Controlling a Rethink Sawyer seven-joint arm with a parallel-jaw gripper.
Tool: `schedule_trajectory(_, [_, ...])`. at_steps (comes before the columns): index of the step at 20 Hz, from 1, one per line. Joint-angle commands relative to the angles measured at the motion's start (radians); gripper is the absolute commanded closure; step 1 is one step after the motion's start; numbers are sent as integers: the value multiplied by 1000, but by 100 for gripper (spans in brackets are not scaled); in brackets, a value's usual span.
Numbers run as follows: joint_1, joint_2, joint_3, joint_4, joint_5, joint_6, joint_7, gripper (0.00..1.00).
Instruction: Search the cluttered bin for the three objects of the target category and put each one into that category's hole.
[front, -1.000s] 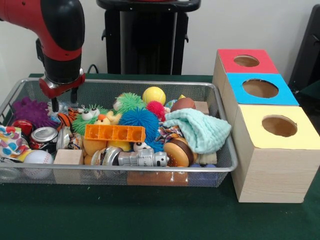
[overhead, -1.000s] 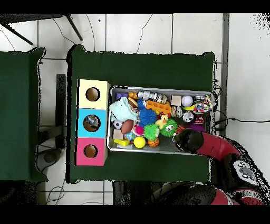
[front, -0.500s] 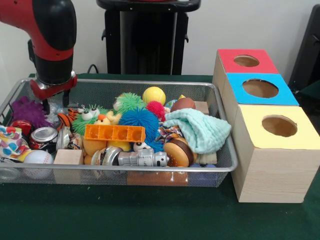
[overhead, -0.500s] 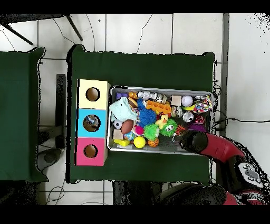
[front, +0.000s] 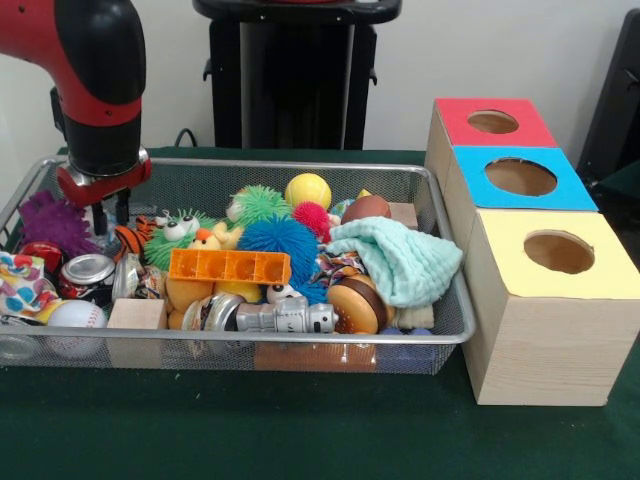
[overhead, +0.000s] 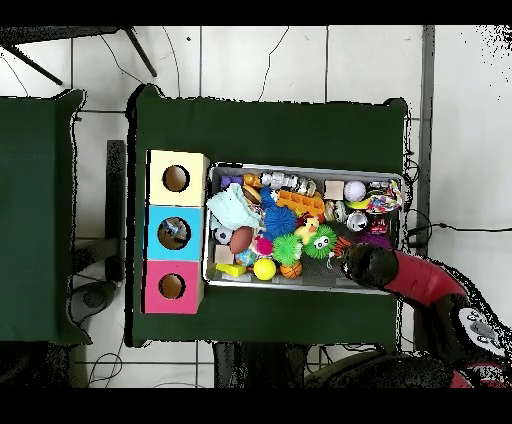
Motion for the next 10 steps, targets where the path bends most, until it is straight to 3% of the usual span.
schedule_trajectory(1, [-47, 189, 90, -88, -102, -179, 97, 100])
schedule_trajectory(10, [-44, 176, 96, -75, -102, -181, 114, 100])
